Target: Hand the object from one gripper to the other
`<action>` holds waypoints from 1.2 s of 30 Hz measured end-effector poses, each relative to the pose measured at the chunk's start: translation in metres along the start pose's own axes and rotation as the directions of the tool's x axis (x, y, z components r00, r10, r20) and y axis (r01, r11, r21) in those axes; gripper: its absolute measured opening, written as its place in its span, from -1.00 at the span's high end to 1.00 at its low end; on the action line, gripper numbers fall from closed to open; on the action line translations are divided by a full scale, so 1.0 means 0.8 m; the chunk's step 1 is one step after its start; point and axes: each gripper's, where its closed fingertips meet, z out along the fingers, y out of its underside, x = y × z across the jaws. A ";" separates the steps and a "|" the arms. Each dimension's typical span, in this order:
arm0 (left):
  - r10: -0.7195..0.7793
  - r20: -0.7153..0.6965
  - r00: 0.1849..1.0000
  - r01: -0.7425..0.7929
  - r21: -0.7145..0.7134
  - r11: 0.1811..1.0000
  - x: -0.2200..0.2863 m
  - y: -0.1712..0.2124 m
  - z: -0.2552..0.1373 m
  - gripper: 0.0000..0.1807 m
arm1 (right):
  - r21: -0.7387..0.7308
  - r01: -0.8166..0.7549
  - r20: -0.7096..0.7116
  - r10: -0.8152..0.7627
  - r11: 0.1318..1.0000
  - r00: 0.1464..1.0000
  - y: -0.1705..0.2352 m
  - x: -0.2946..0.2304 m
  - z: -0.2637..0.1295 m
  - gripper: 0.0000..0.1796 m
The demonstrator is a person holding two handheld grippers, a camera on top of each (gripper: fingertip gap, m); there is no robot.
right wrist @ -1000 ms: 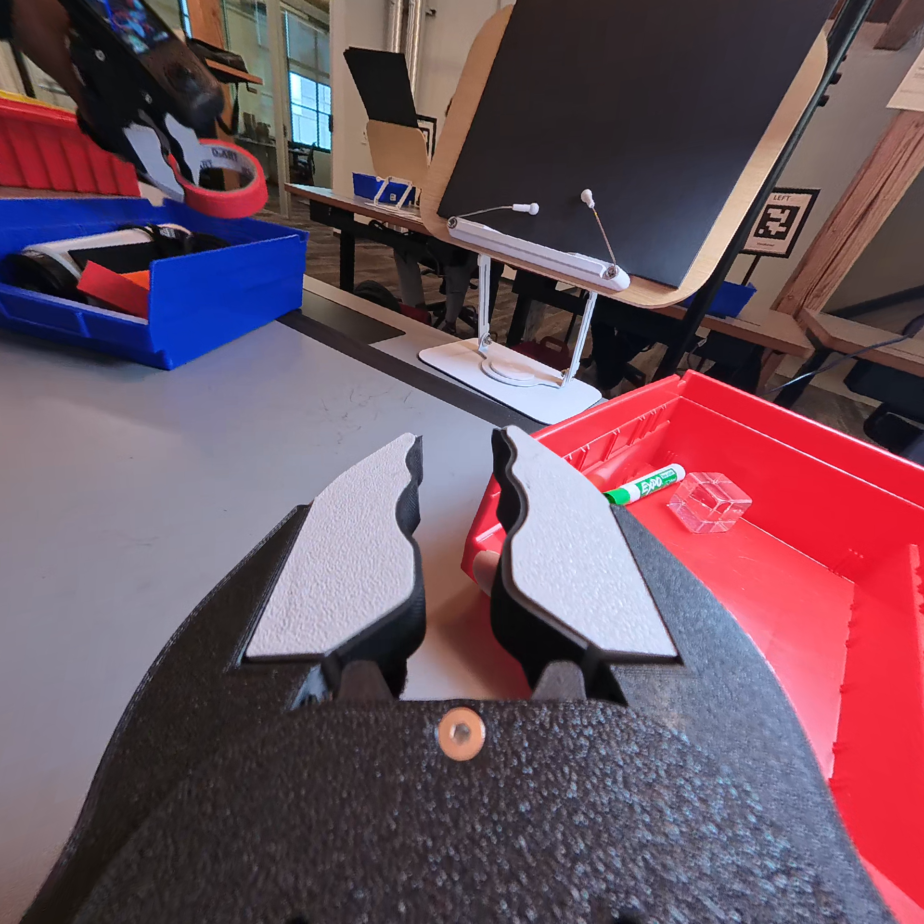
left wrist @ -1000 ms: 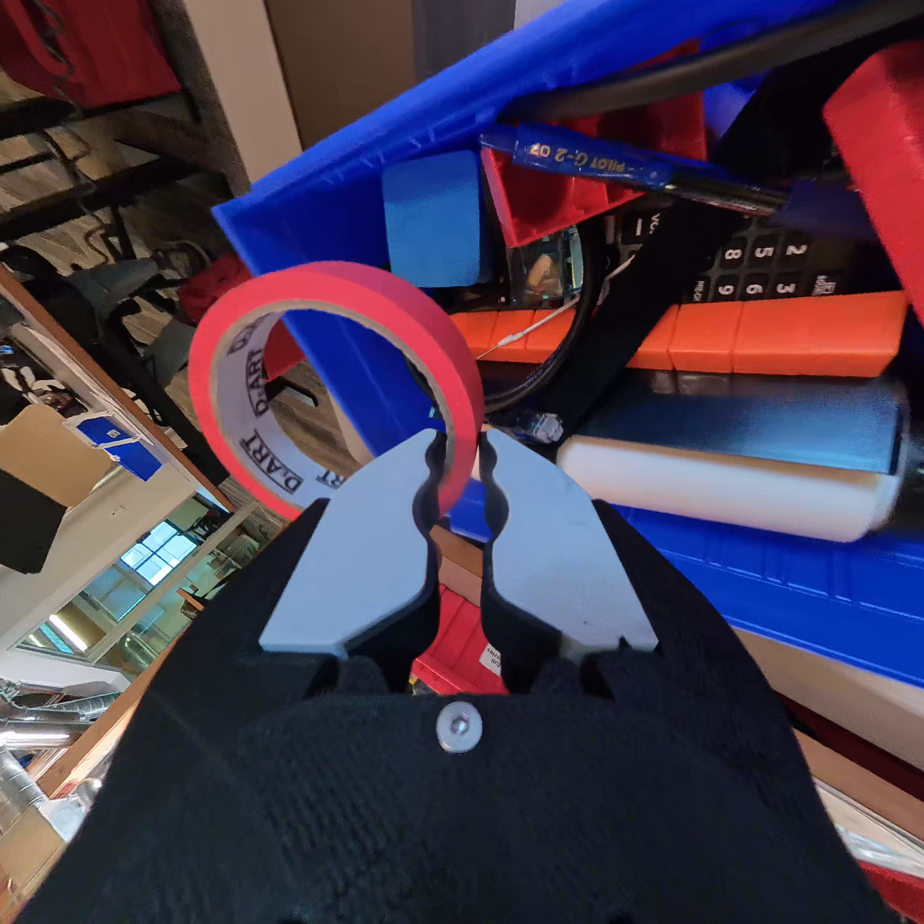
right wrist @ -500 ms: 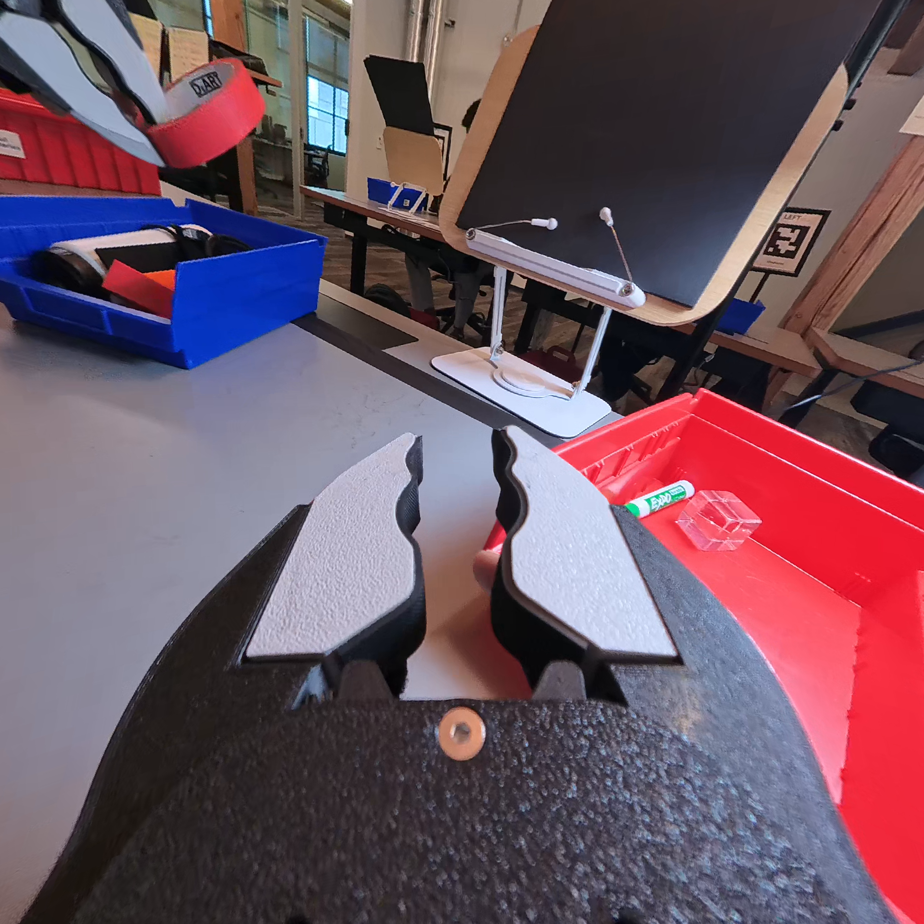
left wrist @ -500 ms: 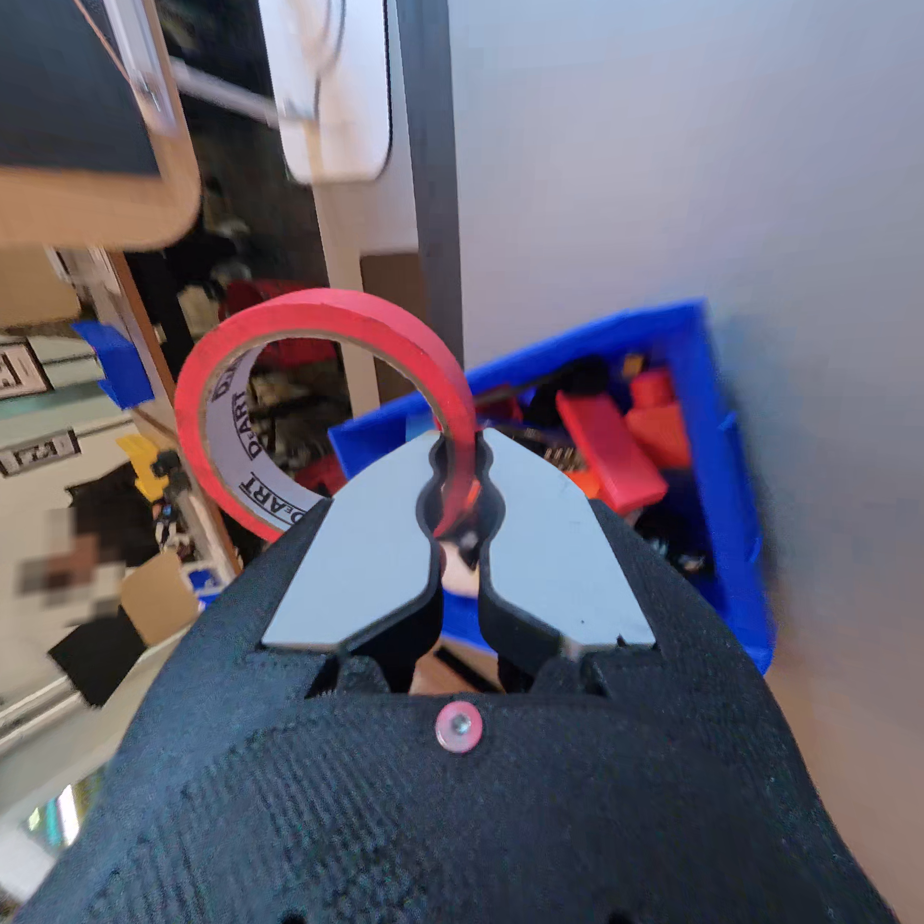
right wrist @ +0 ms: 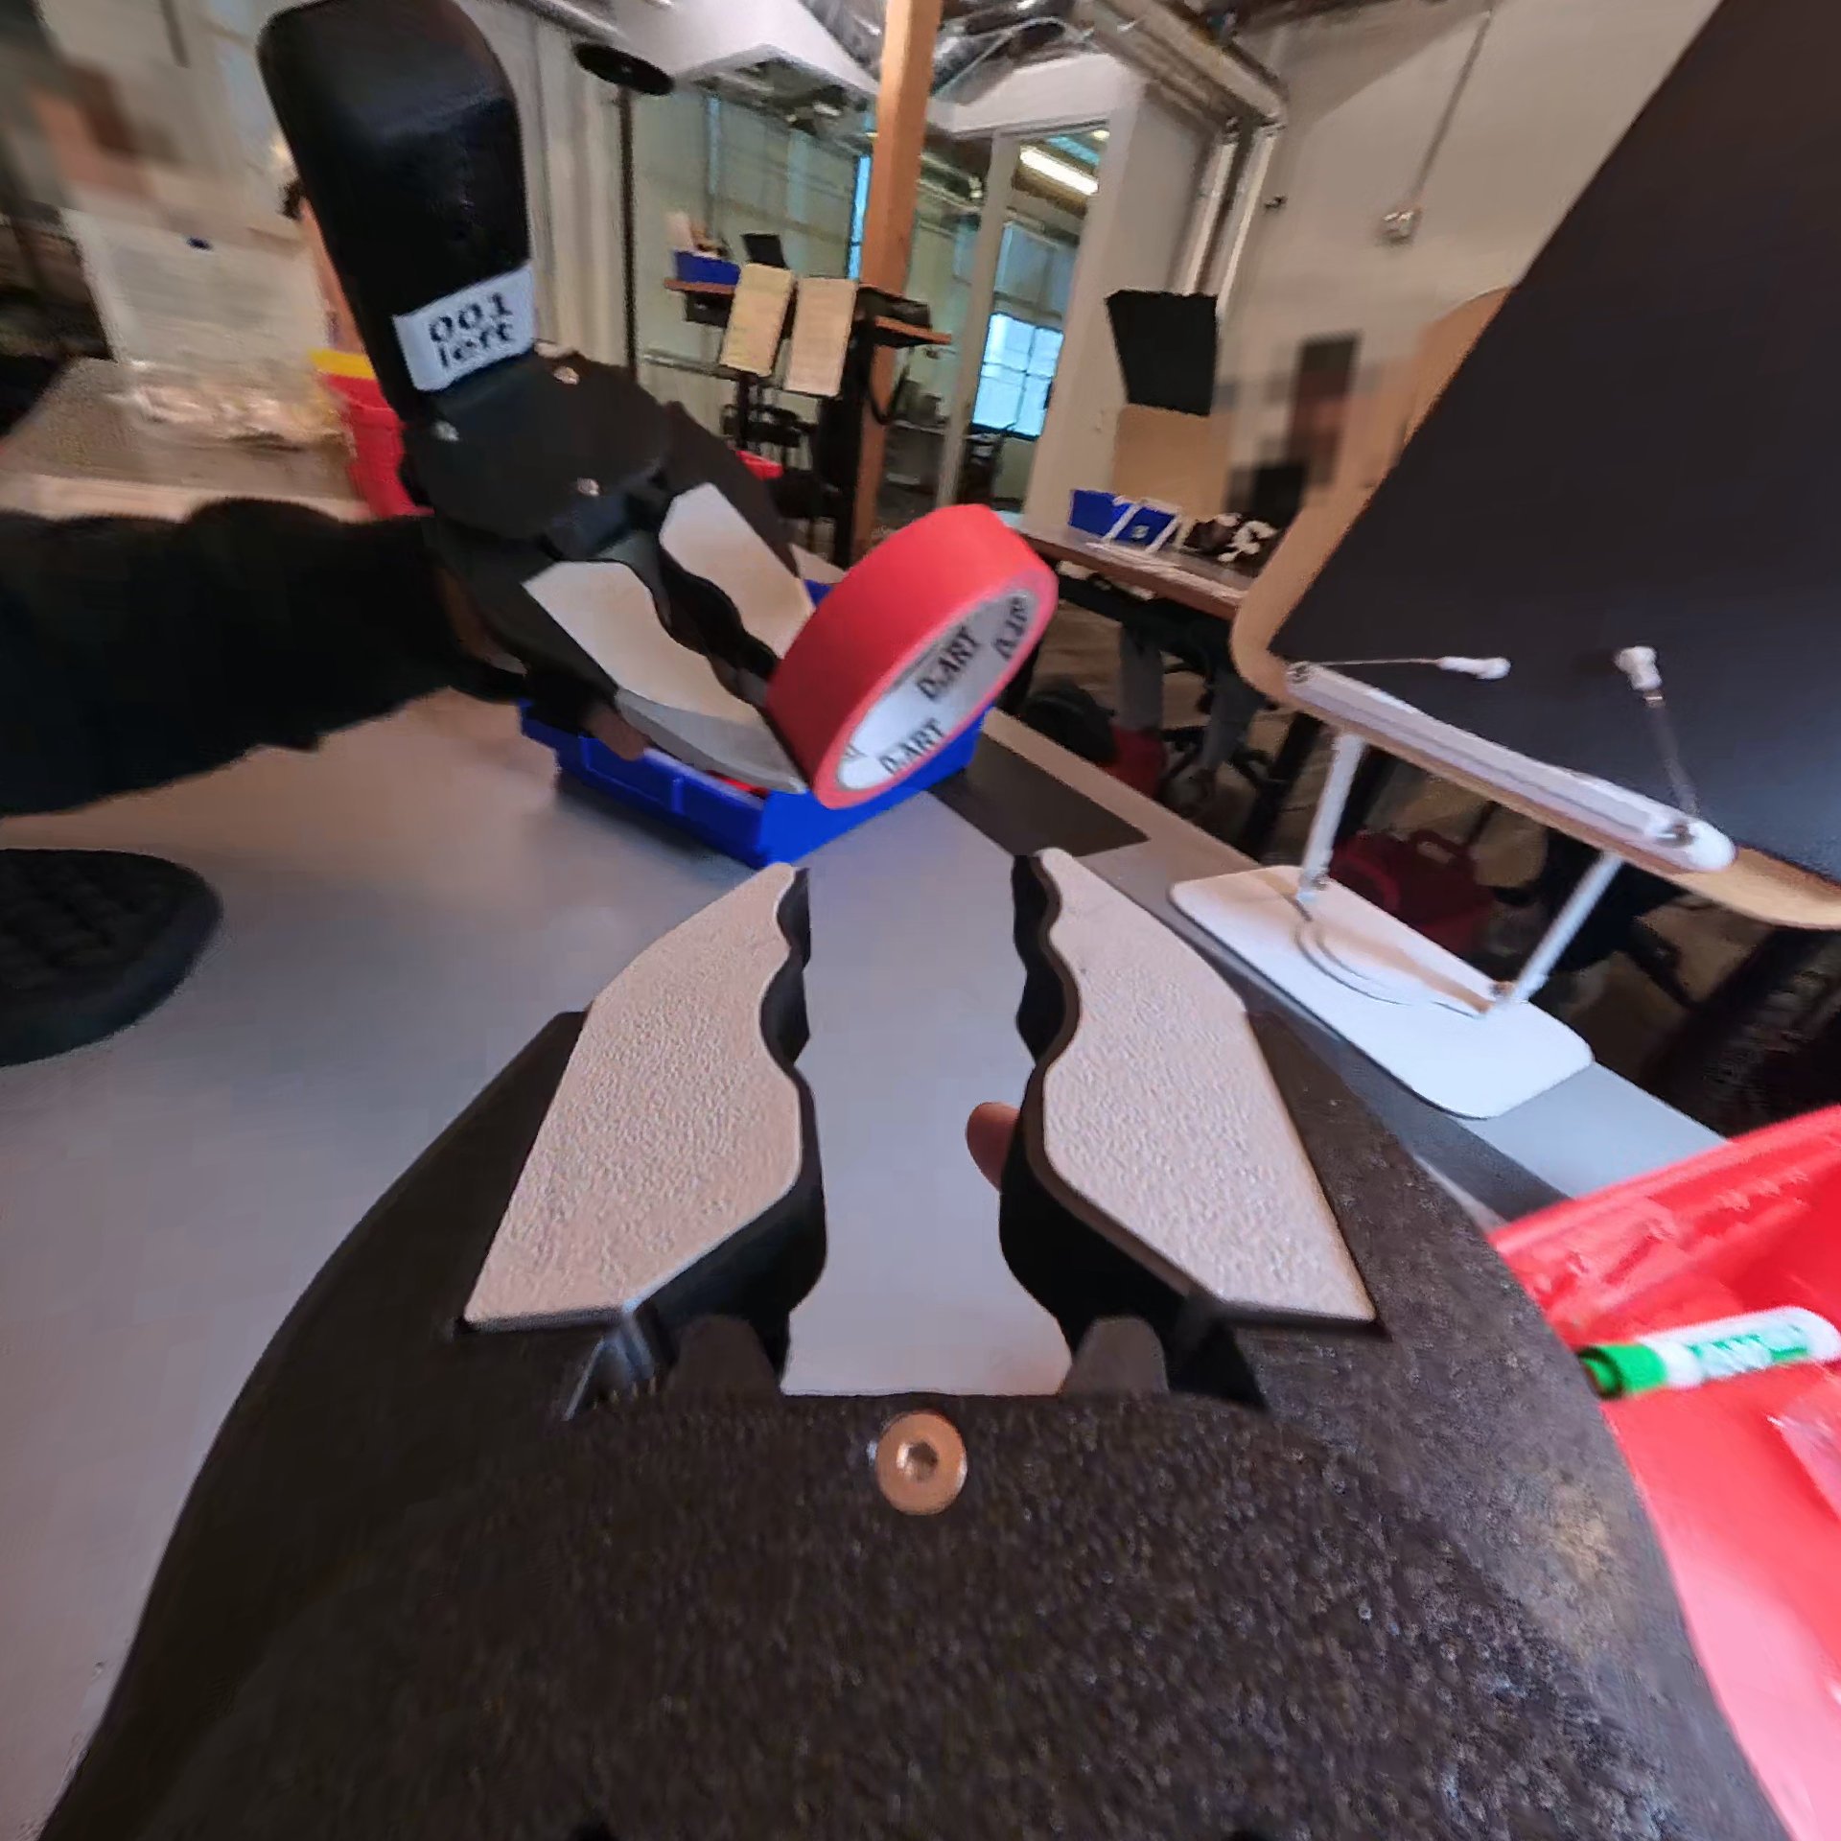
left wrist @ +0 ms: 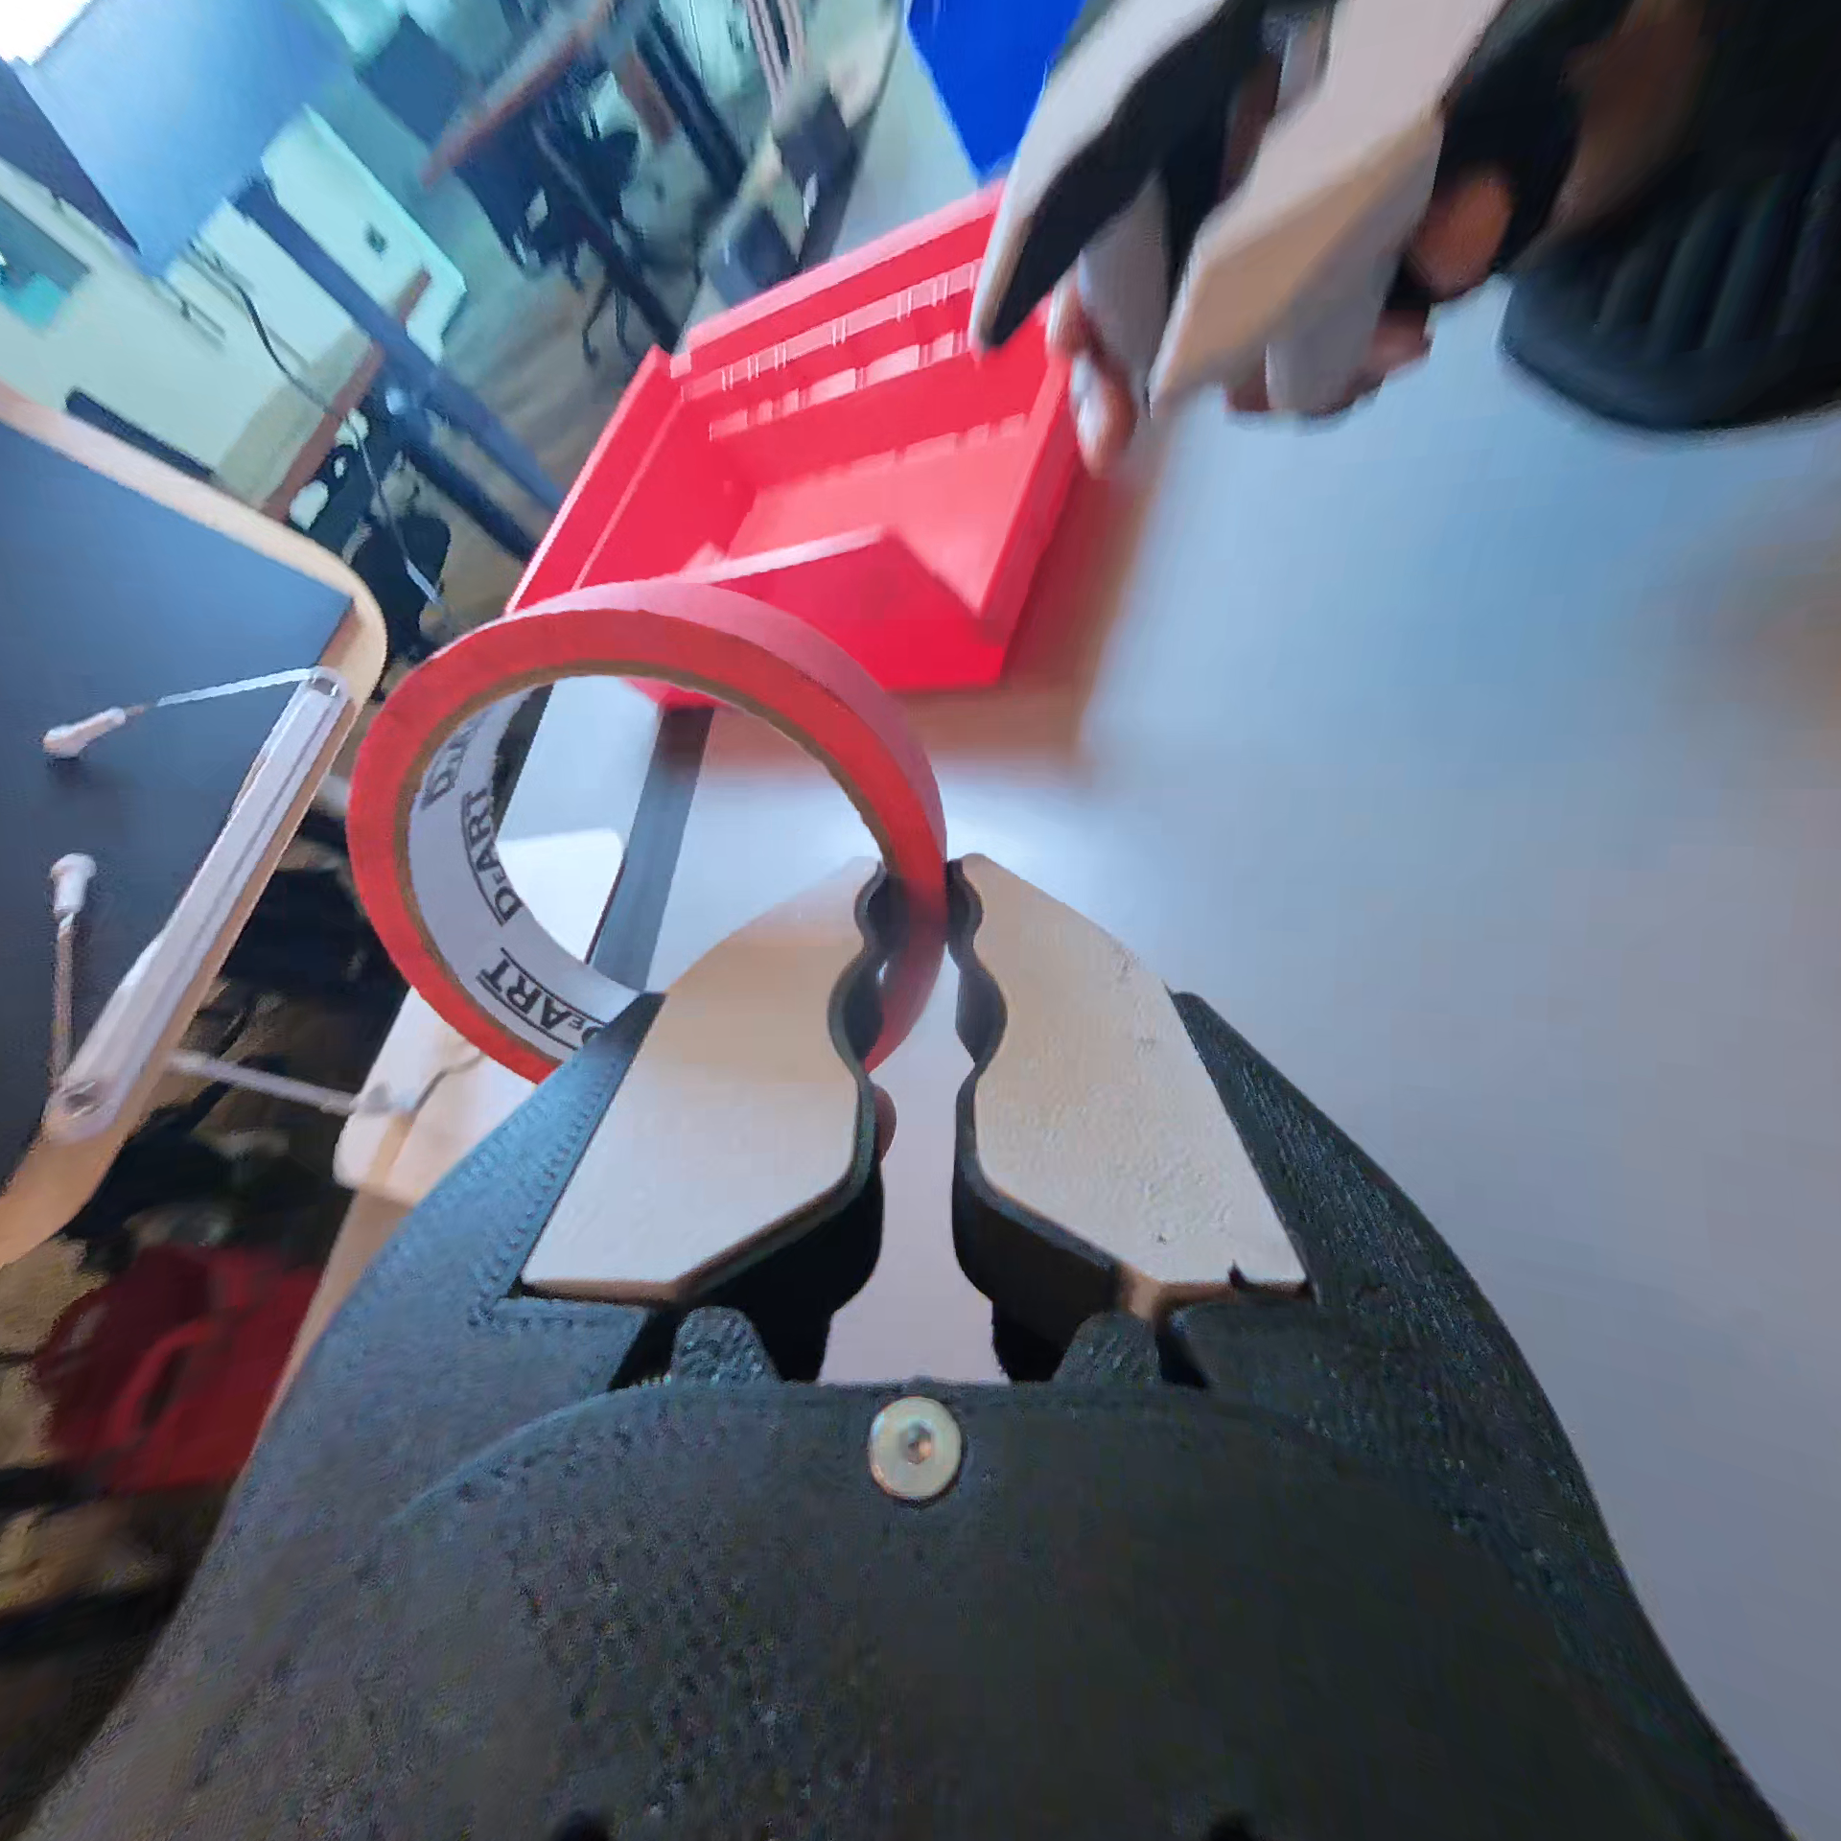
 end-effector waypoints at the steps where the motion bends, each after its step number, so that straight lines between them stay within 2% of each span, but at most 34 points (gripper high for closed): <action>1: -0.026 -0.003 1.000 0.026 0.052 0.998 0.004 -0.009 0.006 0.89 | -0.009 -0.020 0.023 0.021 1.000 1.000 -0.001 -0.005 0.006 0.51; 6: -0.148 -0.060 0.987 0.159 0.261 0.952 0.012 -0.051 0.021 0.89 | -0.017 -0.106 0.114 0.108 0.994 0.988 -0.017 -0.017 0.034 0.41; 9: -0.160 -0.133 0.978 0.196 0.336 0.921 0.014 -0.075 0.019 0.89 | -0.047 -0.183 0.224 0.189 0.982 0.956 -0.039 -0.016 0.047 0.41; 12: -0.112 -0.142 0.983 0.155 0.341 0.927 0.014 -0.081 0.018 0.89 | -0.152 -0.253 0.385 0.293 0.956 0.875 -0.058 -0.027 0.052 0.44; 14: -0.105 -0.148 0.983 0.150 0.341 0.928 0.015 -0.080 0.017 0.89 | -0.207 -0.238 0.411 0.305 0.949 0.859 -0.061 -0.026 0.055 0.53; 18: -0.101 -0.147 0.984 0.147 0.350 0.925 0.021 -0.072 0.014 0.90 | -0.224 -0.200 0.445 0.282 0.954 0.850 -0.056 -0.030 0.060 0.72; 21: -0.111 -0.165 0.980 0.161 0.329 0.931 0.025 -0.063 0.010 0.89 | -0.177 -0.188 0.481 0.252 0.966 0.840 -0.051 -0.038 0.063 0.75; 23: -0.142 -0.194 0.971 0.199 0.314 0.928 0.026 -0.057 0.008 0.87 | -0.164 -0.144 0.490 0.207 0.976 0.847 -0.046 -0.041 0.063 0.81; 24: -0.168 -0.222 0.961 0.234 0.320 0.918 0.026 -0.058 0.005 0.81 | -0.156 -0.114 0.484 0.176 0.981 0.857 -0.043 -0.041 0.062 0.83; 27: -0.281 -0.313 0.907 0.384 0.340 0.859 0.017 -0.061 -0.008 0.62 | -0.166 0.013 0.437 0.062 0.986 0.897 -0.025 -0.031 0.061 0.89; 29: -0.372 -0.337 0.865 0.482 0.347 0.805 0.004 -0.061 -0.012 0.62 | -0.161 0.115 0.442 -0.032 0.980 0.896 -0.012 -0.033 0.058 0.89; 32: -0.467 -0.405 0.786 0.604 0.337 0.723 -0.003 -0.063 -0.012 0.56 | -0.144 0.289 0.441 -0.199 0.946 0.875 0.005 -0.038 0.058 0.89; 36: -0.508 -0.501 0.701 0.694 0.313 0.648 0.001 -0.070 -0.011 0.54 | -0.100 0.482 0.432 -0.399 0.870 0.809 0.022 -0.049 0.063 0.89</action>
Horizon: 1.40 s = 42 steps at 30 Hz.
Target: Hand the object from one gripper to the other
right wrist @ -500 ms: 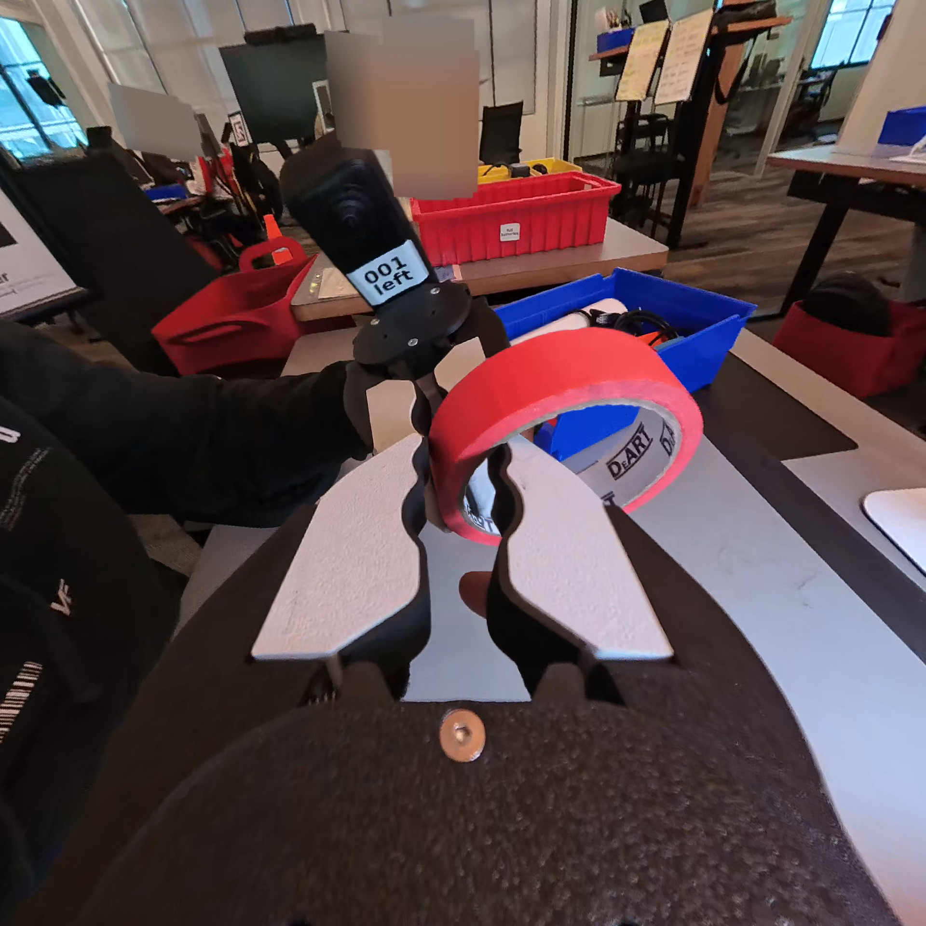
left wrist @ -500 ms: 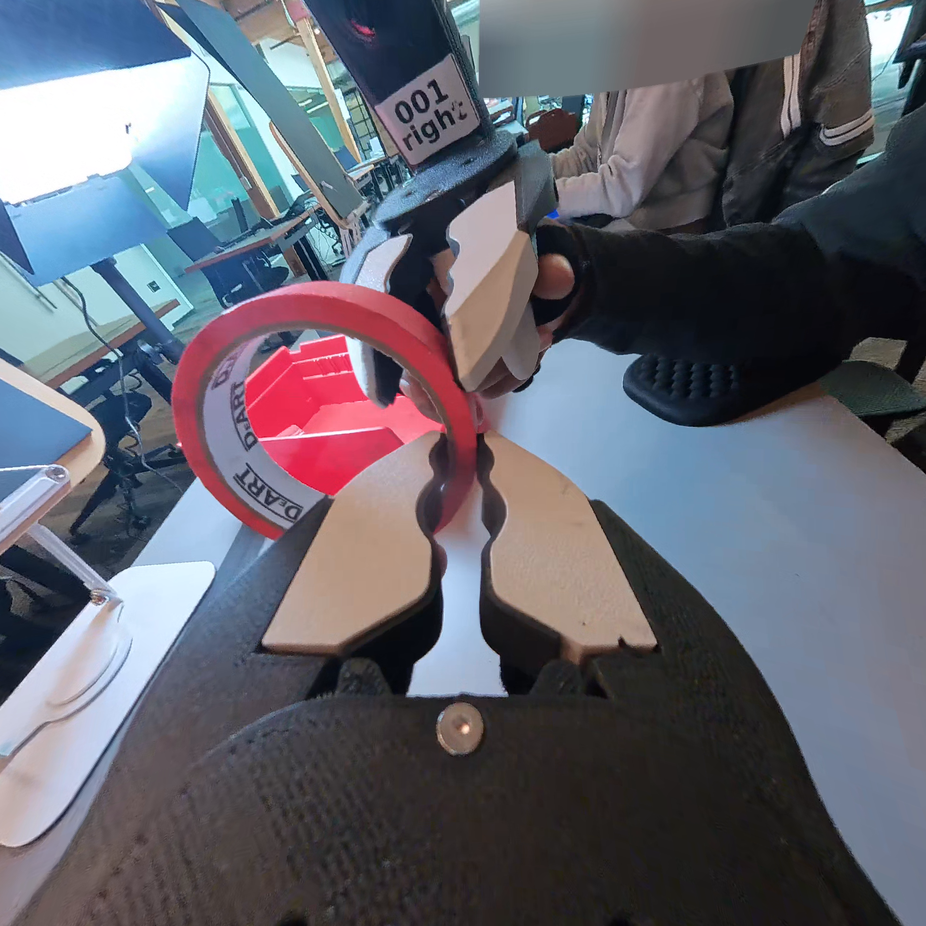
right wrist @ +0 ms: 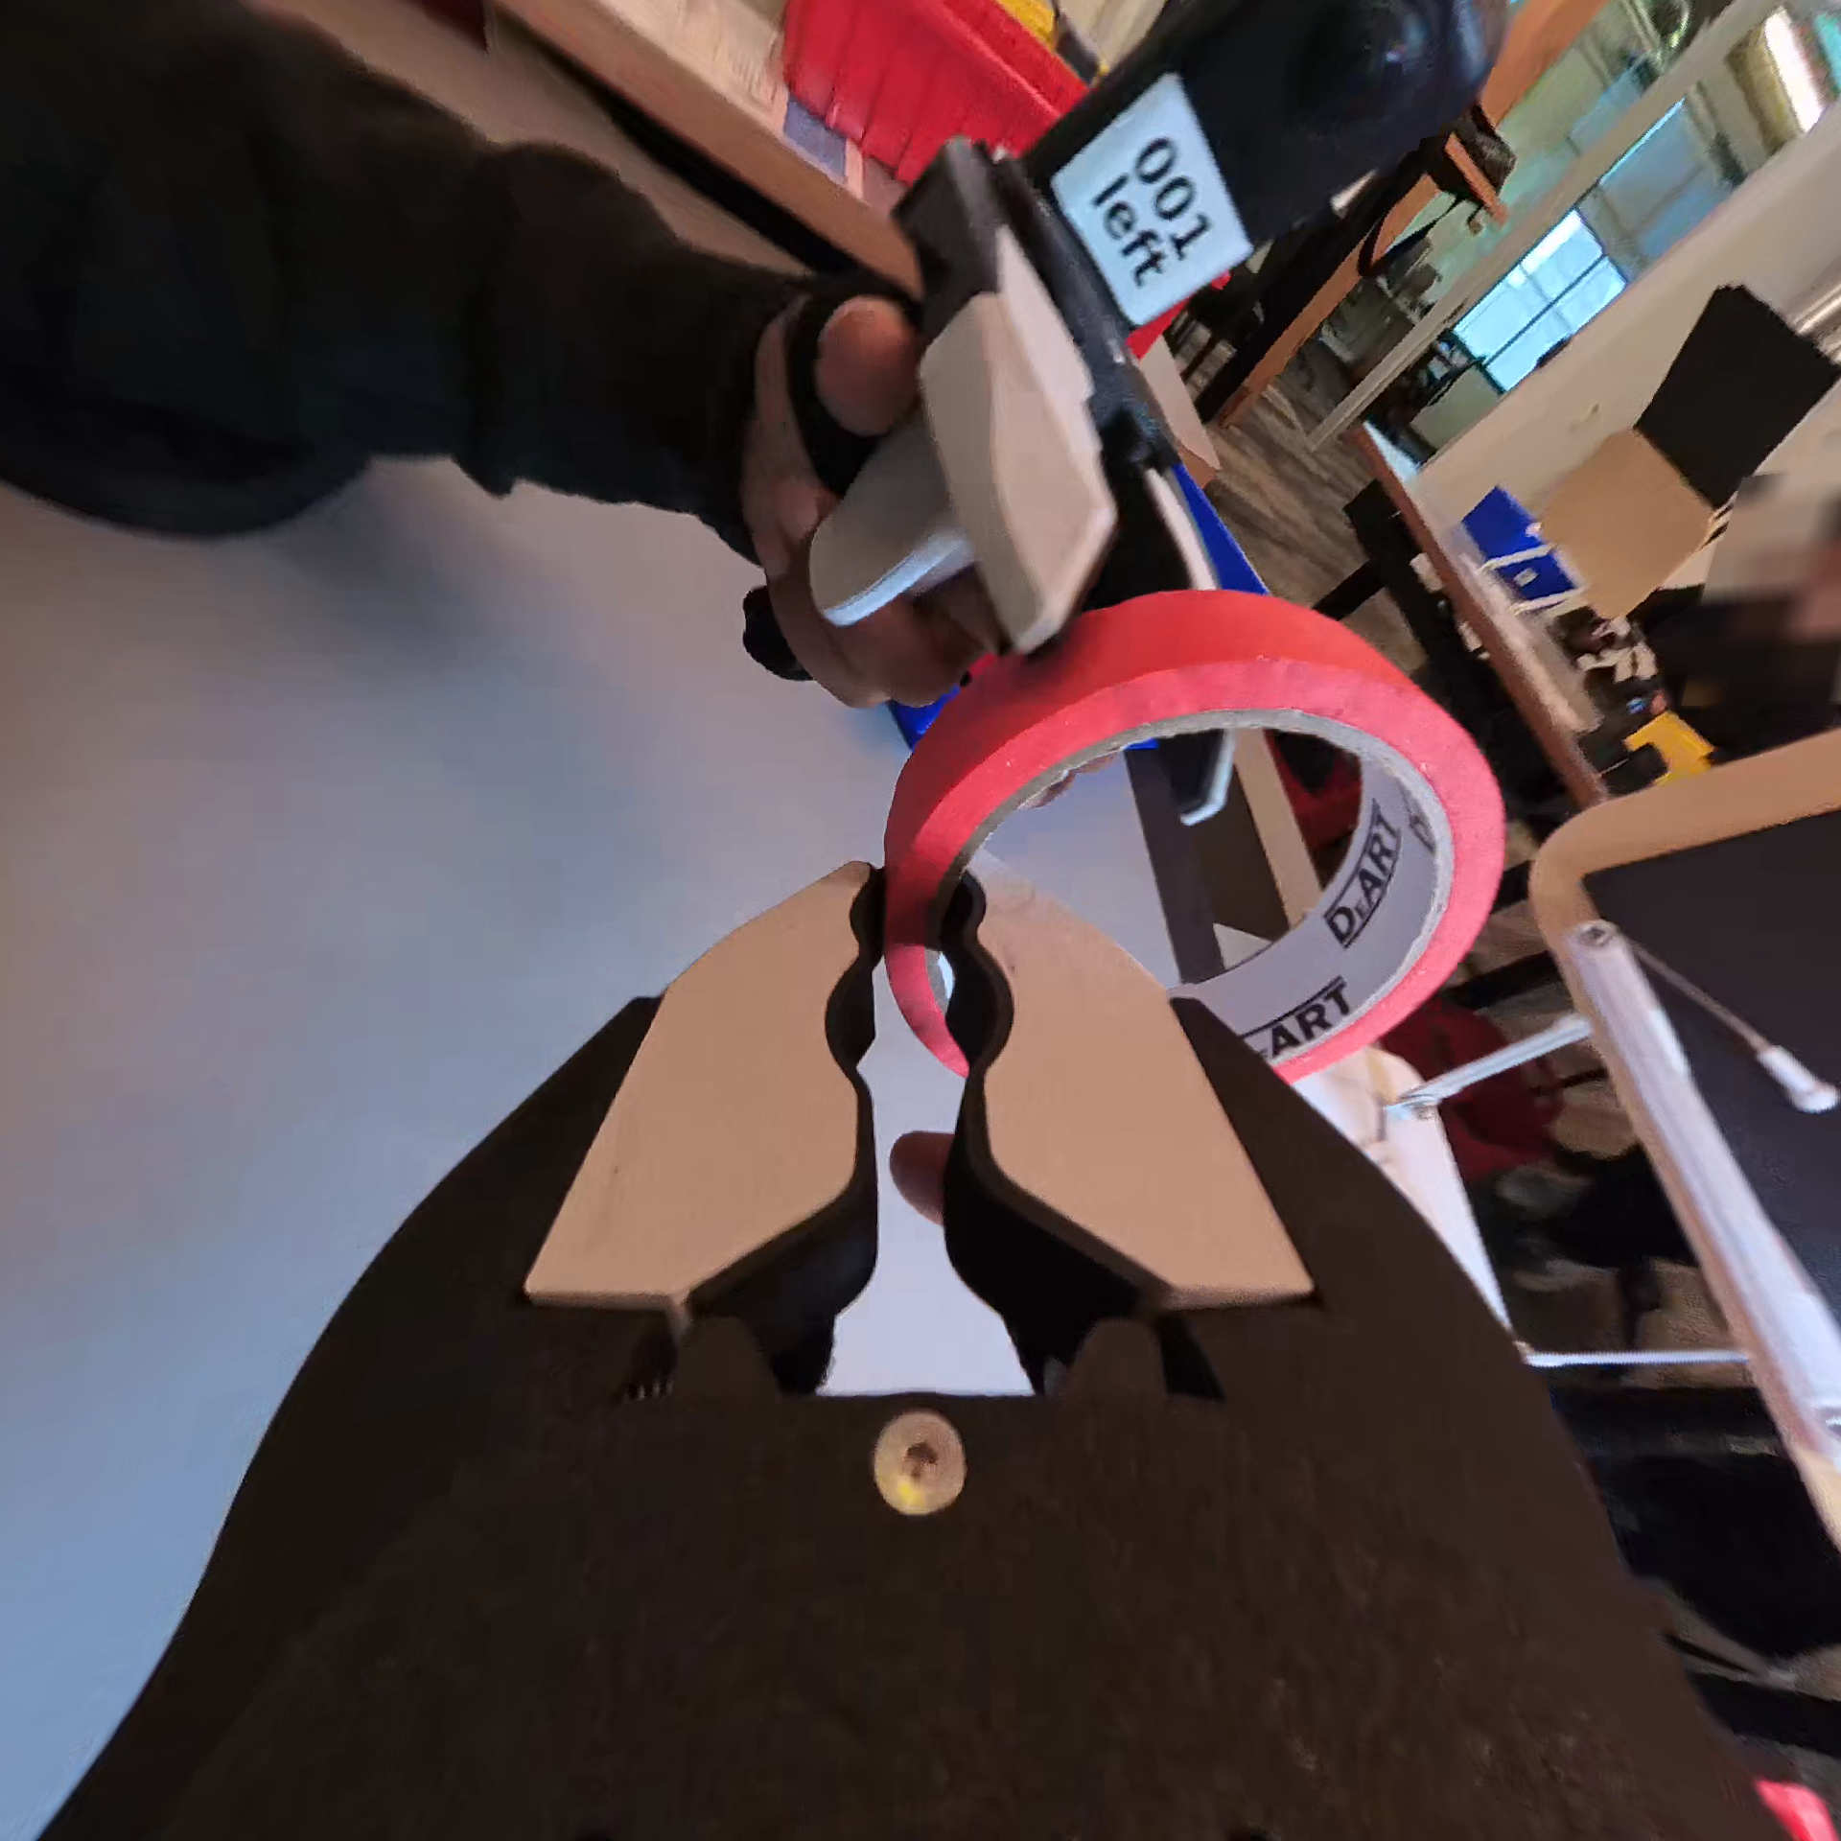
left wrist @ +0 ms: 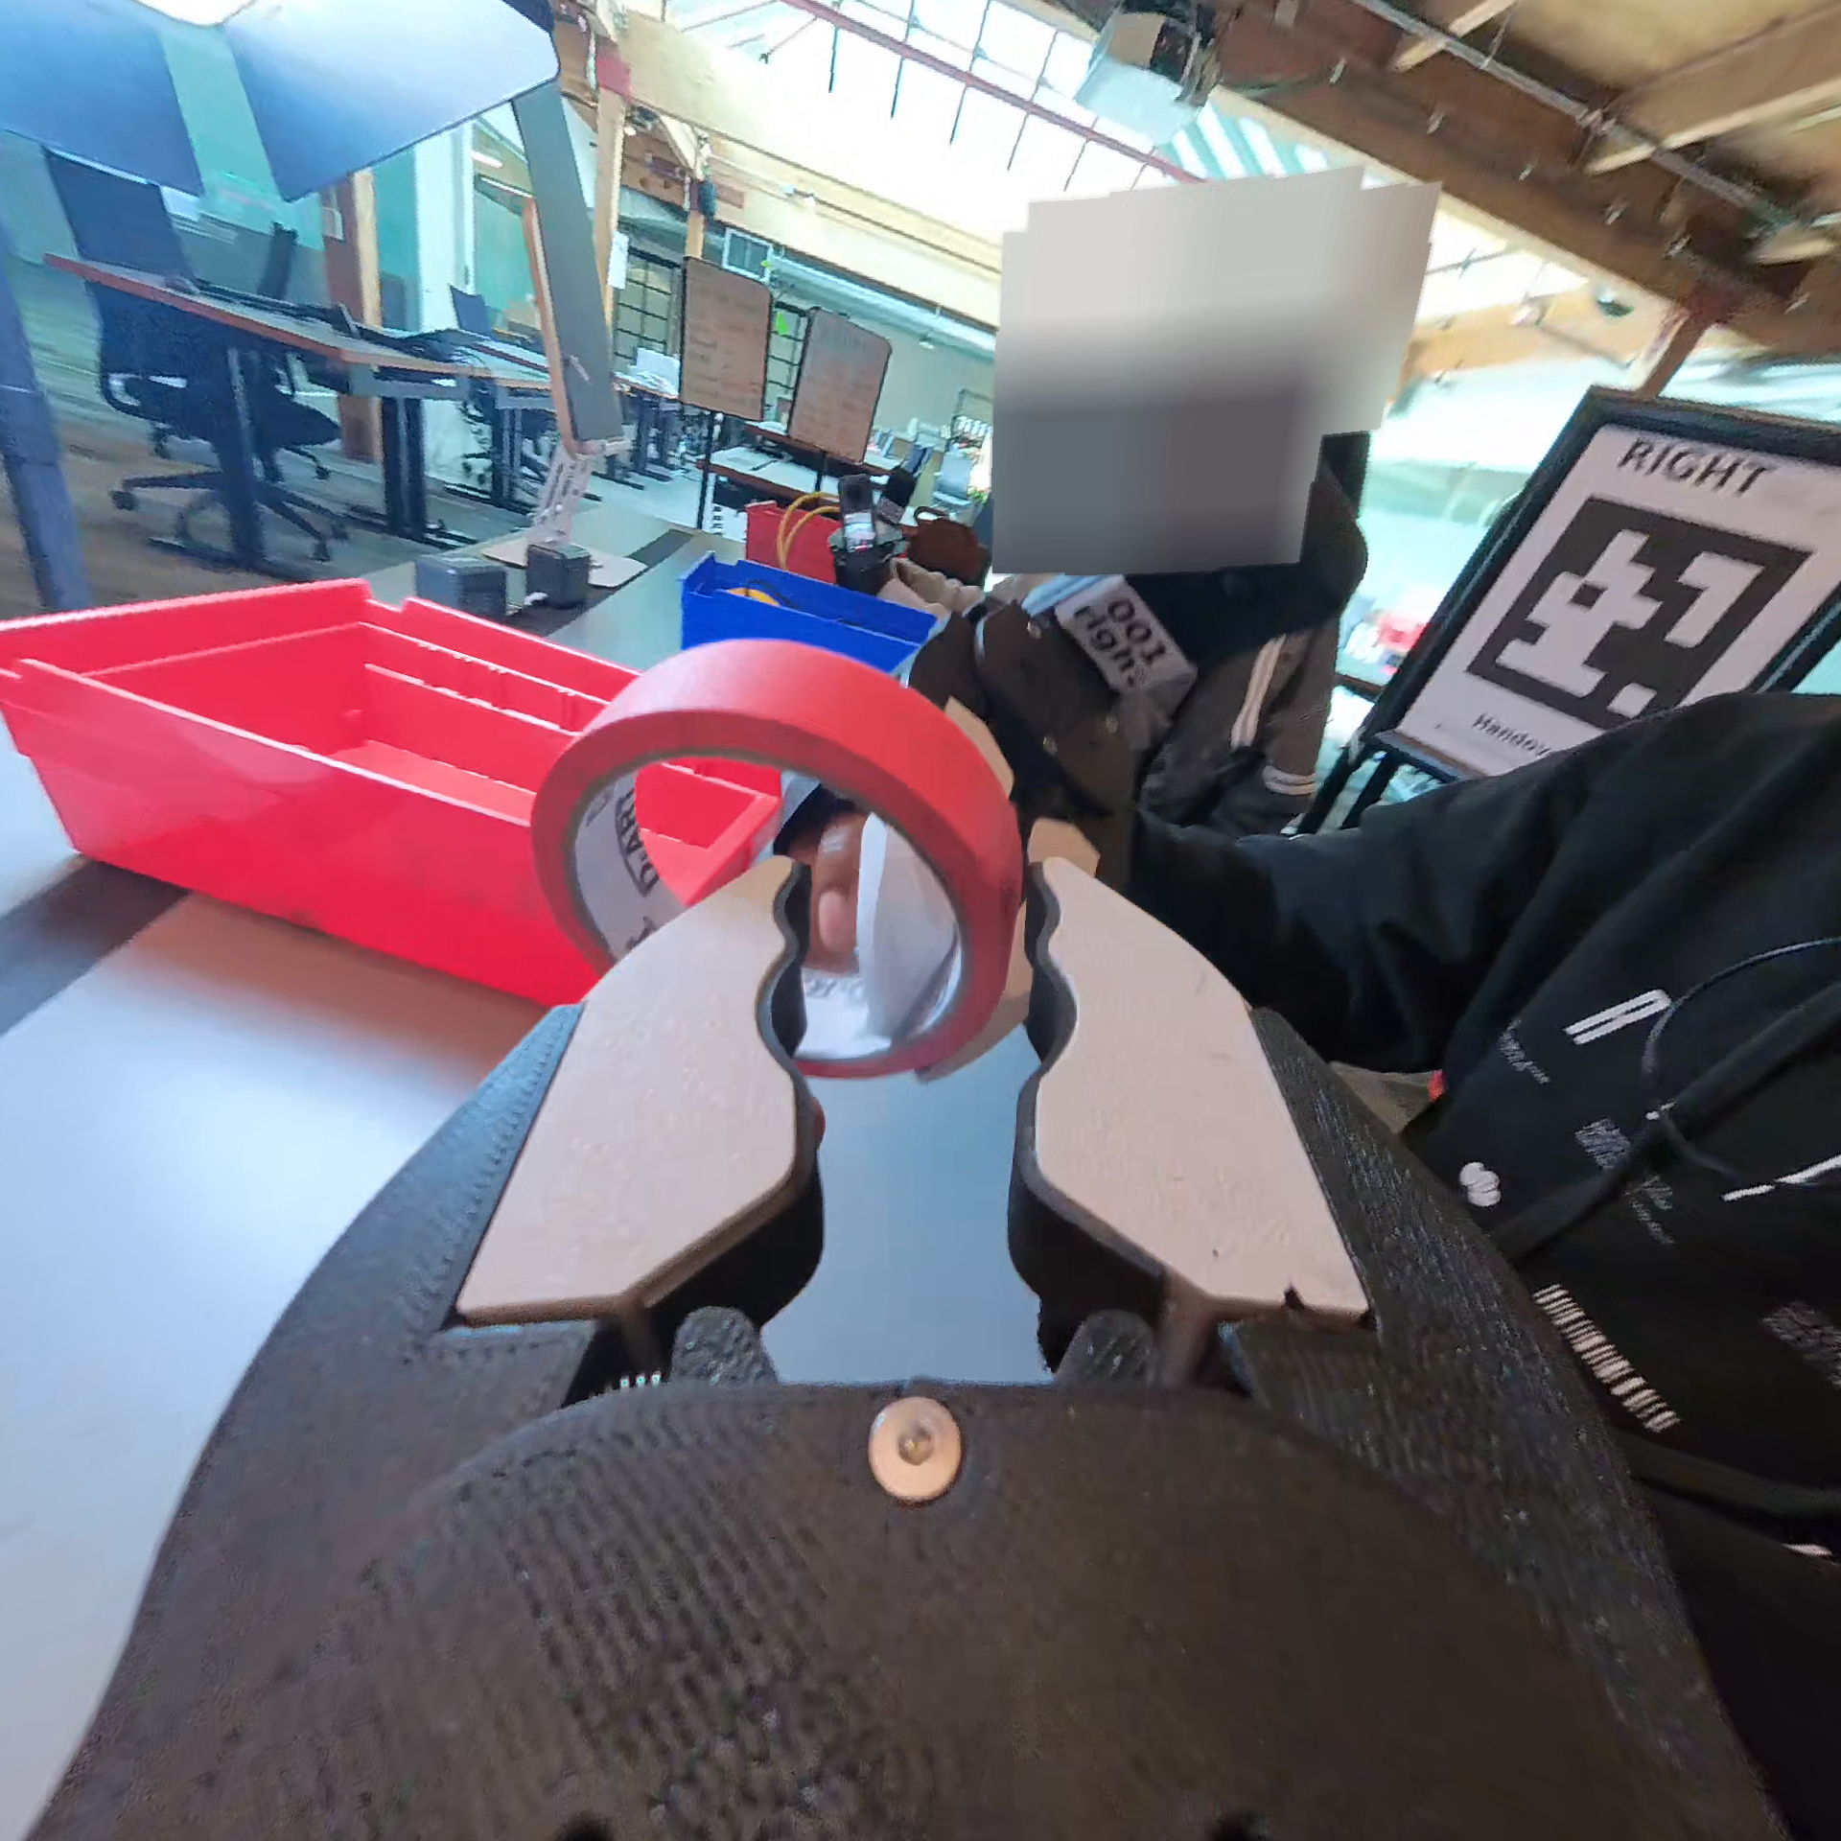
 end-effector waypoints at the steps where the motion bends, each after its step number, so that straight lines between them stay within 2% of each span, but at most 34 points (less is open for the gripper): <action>1: -0.016 -0.017 1.000 0.016 0.004 1.000 0.003 -0.001 0.000 0.56 | -0.019 0.045 -0.013 -0.045 0.999 0.999 0.004 -0.001 0.003 0.89; 5: -0.019 0.001 1.000 0.019 -0.025 1.000 0.001 0.003 0.001 0.70 | -0.079 0.172 -0.067 -0.177 0.982 0.982 0.018 0.002 0.010 0.89; 8: 0.035 0.031 0.999 -0.033 -0.042 0.999 -0.001 0.006 0.004 0.73 | -0.095 0.150 -0.093 -0.159 0.984 0.983 0.026 0.009 0.010 0.88; 11: 0.129 0.059 0.990 -0.124 -0.071 0.990 -0.001 0.010 0.009 0.78 | -0.067 0.029 -0.086 -0.034 0.997 0.996 0.030 0.015 0.006 0.82; 16: 0.332 0.158 0.930 -0.310 -0.147 0.939 -0.012 0.016 0.009 0.90 | 0.085 -0.240 0.056 0.236 0.967 0.970 0.009 0.016 -0.017 0.68; 22: 0.564 0.157 0.811 -0.519 -0.250 0.817 -0.010 0.032 0.016 0.89 | 0.244 -0.536 0.231 0.488 0.808 0.841 -0.022 0.031 -0.038 0.63; 28: 0.681 0.111 0.724 -0.609 -0.361 0.706 -0.014 0.058 0.026 0.90 | 0.203 -0.750 0.409 0.641 0.629 0.649 -0.029 0.032 -0.040 0.59; 31: 0.704 0.106 0.702 -0.622 -0.389 0.679 -0.019 0.066 0.028 0.90 | 0.176 -0.799 0.434 0.683 0.575 0.588 -0.025 0.033 -0.036 0.75; 33: 0.684 0.114 0.721 -0.600 -0.392 0.697 -0.021 0.067 0.026 0.89 | 0.198 -0.786 0.437 0.665 0.586 0.606 -0.025 0.032 -0.035 0.78; 36: 0.630 0.126 0.766 -0.544 -0.394 0.741 -0.024 0.067 0.023 0.86 | 0.222 -0.708 0.408 0.596 0.671 0.692 -0.029 0.024 -0.035 0.85; 39: 0.498 0.108 0.860 -0.452 -0.290 0.843 -0.011 0.053 0.020 0.75 | 0.194 -0.607 0.328 0.532 0.770 0.780 -0.020 0.018 -0.031 0.88; 42: 0.344 0.082 0.936 -0.324 -0.191 0.927 -0.001 0.036 0.015 0.61 | 0.189 -0.558 0.317 0.488 0.808 0.813 -0.017 0.013 -0.032 0.89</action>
